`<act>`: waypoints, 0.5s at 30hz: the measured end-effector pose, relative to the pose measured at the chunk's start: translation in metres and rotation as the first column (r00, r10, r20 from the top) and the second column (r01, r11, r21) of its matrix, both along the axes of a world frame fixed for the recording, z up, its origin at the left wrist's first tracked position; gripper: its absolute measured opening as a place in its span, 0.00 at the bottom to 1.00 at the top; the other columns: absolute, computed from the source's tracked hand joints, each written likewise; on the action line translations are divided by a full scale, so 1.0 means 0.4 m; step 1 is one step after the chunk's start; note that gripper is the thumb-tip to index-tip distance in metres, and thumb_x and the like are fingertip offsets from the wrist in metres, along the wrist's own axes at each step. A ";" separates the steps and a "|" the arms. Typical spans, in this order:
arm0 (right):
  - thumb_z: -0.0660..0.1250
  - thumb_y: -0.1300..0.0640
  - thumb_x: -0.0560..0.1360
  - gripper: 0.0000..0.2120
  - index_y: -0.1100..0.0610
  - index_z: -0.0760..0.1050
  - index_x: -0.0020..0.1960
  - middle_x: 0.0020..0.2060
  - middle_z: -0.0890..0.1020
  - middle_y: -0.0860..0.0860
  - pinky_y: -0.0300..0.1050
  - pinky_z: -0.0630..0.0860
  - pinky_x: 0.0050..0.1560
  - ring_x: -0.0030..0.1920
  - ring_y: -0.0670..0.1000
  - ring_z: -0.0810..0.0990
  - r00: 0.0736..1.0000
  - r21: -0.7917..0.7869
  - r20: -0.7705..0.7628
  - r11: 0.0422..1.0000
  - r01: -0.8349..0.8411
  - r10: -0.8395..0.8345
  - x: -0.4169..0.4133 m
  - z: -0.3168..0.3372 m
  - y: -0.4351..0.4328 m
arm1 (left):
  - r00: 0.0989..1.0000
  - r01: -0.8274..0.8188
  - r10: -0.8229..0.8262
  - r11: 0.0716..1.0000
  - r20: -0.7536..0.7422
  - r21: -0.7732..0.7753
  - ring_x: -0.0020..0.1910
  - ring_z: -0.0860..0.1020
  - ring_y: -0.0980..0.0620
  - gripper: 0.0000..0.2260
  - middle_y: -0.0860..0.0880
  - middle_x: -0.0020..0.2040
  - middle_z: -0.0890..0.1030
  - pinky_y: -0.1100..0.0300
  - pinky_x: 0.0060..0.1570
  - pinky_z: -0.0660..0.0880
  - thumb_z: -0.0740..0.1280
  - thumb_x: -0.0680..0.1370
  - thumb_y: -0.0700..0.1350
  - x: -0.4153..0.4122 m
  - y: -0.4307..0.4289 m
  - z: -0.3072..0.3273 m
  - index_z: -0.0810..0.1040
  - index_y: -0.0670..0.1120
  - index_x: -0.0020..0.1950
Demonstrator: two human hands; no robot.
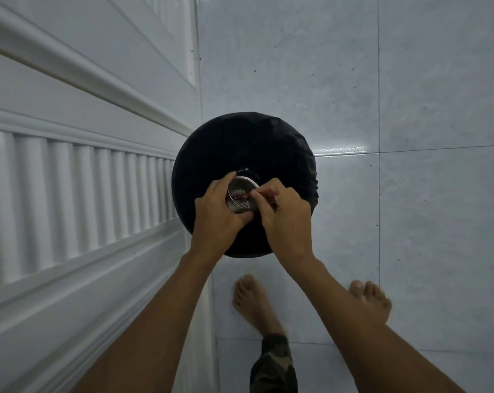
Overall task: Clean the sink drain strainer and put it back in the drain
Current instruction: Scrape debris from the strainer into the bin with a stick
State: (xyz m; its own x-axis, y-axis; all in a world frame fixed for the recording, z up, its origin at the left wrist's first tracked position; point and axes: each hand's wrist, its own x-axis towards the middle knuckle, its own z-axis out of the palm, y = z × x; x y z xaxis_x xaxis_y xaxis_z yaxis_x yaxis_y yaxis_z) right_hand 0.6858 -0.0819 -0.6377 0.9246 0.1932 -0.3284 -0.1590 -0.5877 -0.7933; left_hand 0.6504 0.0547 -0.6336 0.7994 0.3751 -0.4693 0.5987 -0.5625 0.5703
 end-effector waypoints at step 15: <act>0.66 0.53 0.82 0.07 0.55 0.80 0.52 0.43 0.82 0.50 0.43 0.79 0.46 0.46 0.47 0.77 0.990 -0.089 0.040 0.987 -0.133 0.137 -0.025 0.019 -0.007 | 0.986 0.154 -0.157 0.986 -0.061 -0.058 0.63 0.78 0.54 0.36 0.51 0.65 0.80 0.54 0.65 0.77 0.80 0.70 0.48 -0.014 0.078 0.053 0.71 0.48 0.75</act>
State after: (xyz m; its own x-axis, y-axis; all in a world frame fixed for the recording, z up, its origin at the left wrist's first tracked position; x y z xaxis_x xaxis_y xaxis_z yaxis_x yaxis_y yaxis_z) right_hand 0.6757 -0.0847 -0.6301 0.9062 0.2904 -0.3075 -0.0382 -0.6679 -0.7433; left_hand 0.6449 0.0857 -0.6123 0.8133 0.2216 -0.5380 0.5430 -0.6215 0.5648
